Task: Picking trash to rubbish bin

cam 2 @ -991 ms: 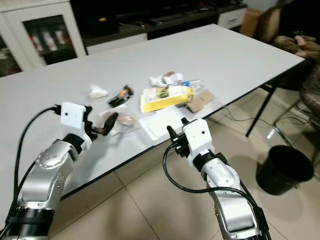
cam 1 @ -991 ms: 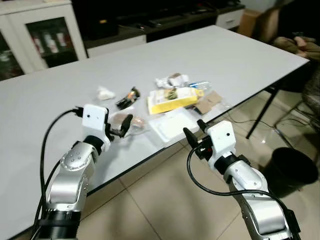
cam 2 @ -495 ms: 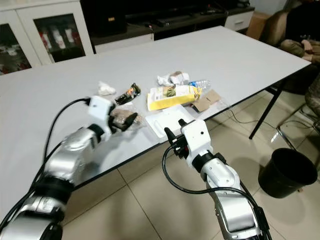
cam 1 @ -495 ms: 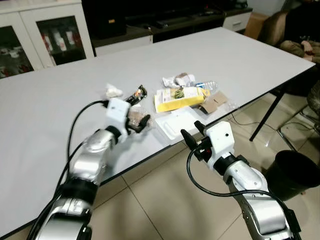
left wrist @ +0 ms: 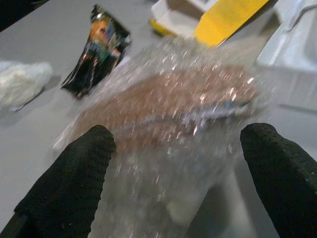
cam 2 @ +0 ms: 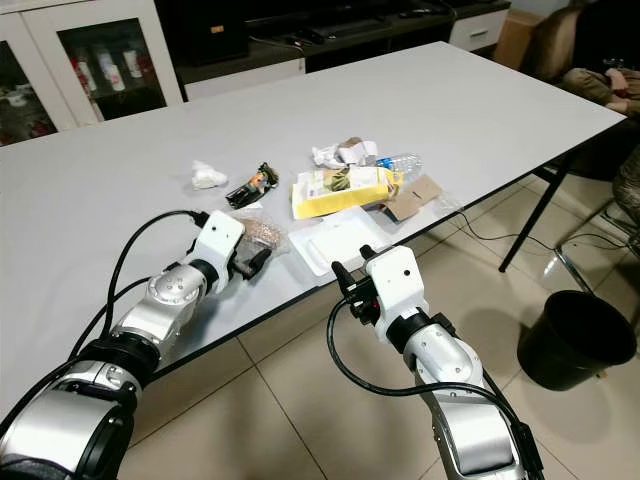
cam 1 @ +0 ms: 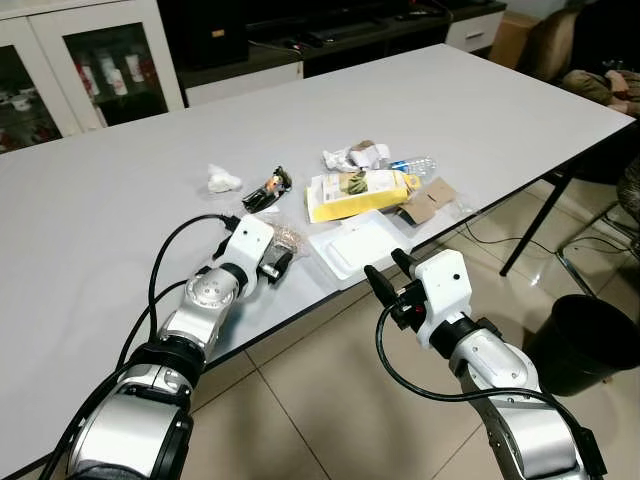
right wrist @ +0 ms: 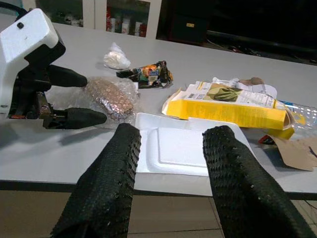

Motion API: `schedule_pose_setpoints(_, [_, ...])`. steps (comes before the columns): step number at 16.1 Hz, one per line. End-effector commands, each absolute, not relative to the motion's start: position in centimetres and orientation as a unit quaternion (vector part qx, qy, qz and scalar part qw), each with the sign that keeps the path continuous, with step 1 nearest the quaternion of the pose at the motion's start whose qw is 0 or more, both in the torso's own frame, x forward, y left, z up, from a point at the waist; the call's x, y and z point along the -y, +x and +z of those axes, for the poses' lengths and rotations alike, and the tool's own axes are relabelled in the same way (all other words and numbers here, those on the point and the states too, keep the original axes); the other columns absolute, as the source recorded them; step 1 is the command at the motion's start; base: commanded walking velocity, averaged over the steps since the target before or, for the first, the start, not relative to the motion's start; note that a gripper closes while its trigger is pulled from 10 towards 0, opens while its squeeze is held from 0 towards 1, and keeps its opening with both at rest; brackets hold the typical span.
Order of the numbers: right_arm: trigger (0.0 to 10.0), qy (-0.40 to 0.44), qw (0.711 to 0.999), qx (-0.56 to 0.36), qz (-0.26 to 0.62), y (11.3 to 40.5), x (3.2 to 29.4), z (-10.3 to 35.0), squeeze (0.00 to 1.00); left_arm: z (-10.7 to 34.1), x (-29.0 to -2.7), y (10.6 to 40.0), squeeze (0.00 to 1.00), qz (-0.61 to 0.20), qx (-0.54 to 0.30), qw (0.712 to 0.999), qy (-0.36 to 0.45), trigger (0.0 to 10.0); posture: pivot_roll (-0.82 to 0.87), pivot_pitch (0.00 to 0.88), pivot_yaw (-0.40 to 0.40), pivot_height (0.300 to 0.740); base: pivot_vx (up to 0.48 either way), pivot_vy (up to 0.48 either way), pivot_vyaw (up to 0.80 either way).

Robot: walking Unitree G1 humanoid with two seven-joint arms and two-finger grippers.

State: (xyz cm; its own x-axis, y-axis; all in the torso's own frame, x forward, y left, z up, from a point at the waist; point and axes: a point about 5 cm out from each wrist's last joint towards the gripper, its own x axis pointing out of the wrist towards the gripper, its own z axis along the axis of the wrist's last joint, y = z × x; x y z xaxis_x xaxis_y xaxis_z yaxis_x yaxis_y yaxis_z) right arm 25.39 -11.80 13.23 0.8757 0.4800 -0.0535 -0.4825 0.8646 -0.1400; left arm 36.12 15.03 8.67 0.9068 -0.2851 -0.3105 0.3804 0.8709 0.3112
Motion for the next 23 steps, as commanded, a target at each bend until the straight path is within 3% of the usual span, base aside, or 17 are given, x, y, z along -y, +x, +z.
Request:
schedule_pose_setpoints(1, [10.0,-0.081,0.965,0.002,0.251,25.4,11.7,13.8,0.00,9.2,-15.0,36.6,0.00,-0.161,-0.121,0.960,0.195,10.0,-0.12,0.000,0.031,0.740,0.000,0.000,0.00])
schedule_pose_setpoints(5, [10.0,-0.079,0.964,0.003,0.256,25.5,11.5,13.9,0.00,9.1,-14.4,36.7,0.00,-0.166,-0.115,0.955,0.217,10.0,-0.11,0.000,0.020,0.740,0.000,0.000,0.00])
schedule_pose_setpoints(6, [10.0,-0.078,0.963,0.004,0.256,25.5,11.5,14.0,0.00,9.1,-14.4,36.7,0.00,-0.168,-0.115,0.955,0.218,8.2,-0.11,0.000,0.018,0.740,0.000,0.000,0.00])
schedule_pose_setpoints(7, [10.0,-0.080,0.963,0.003,0.258,25.6,11.4,13.9,0.00,9.2,-14.4,36.8,0.00,-0.166,-0.114,0.956,0.212,0.0,-0.11,0.000,0.024,0.740,0.000,0.000,0.00])
schedule_pose_setpoints(23, [10.0,-0.080,0.961,0.003,0.263,26.0,11.2,13.9,0.00,8.7,-15.3,36.6,0.00,-0.158,-0.125,0.959,0.199,0.0,-0.11,0.000,0.020,0.740,0.000,0.000,0.00])
